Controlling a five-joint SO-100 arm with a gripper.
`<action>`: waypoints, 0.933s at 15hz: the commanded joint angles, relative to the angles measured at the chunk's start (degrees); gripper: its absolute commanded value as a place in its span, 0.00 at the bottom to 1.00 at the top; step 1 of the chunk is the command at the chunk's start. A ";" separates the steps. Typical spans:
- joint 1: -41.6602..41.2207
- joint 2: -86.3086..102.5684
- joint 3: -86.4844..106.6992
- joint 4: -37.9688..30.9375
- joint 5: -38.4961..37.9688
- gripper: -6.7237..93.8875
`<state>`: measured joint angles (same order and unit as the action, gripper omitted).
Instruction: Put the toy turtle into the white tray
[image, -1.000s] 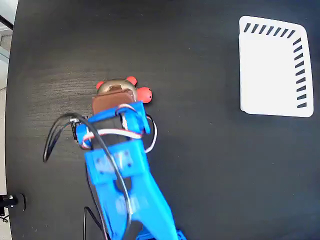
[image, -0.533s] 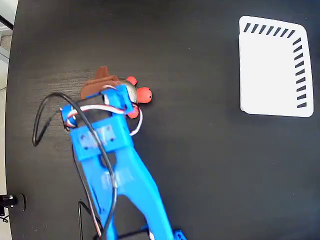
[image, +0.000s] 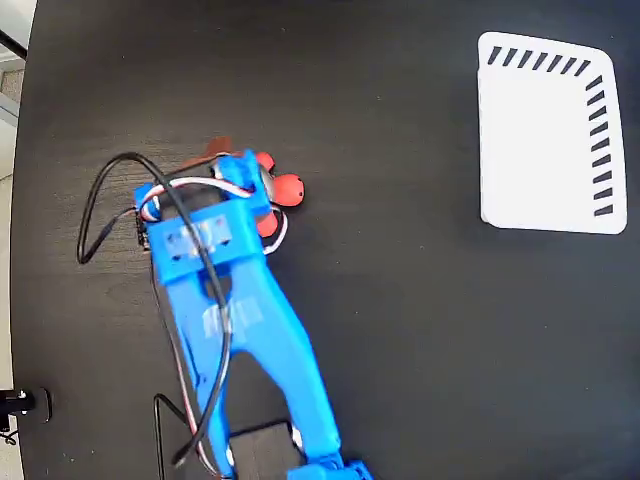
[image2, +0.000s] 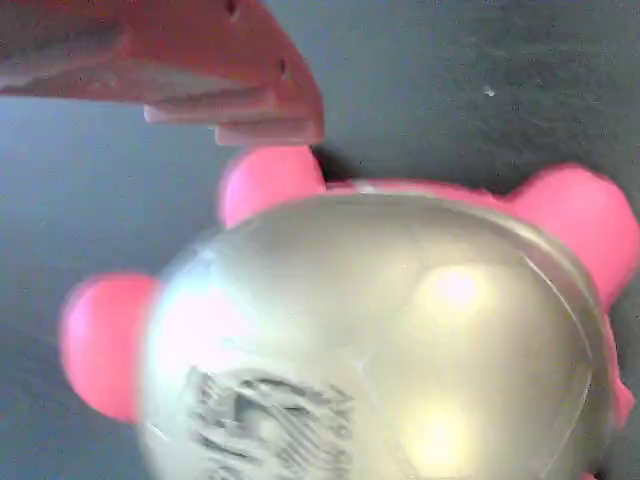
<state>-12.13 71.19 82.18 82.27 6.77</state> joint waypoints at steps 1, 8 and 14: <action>-0.44 0.44 -1.93 -0.26 0.44 0.69; -0.62 -3.96 -1.58 -4.22 0.09 0.66; 0.09 -4.13 -1.49 -6.15 0.97 0.03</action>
<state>-12.04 64.34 81.65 76.03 6.59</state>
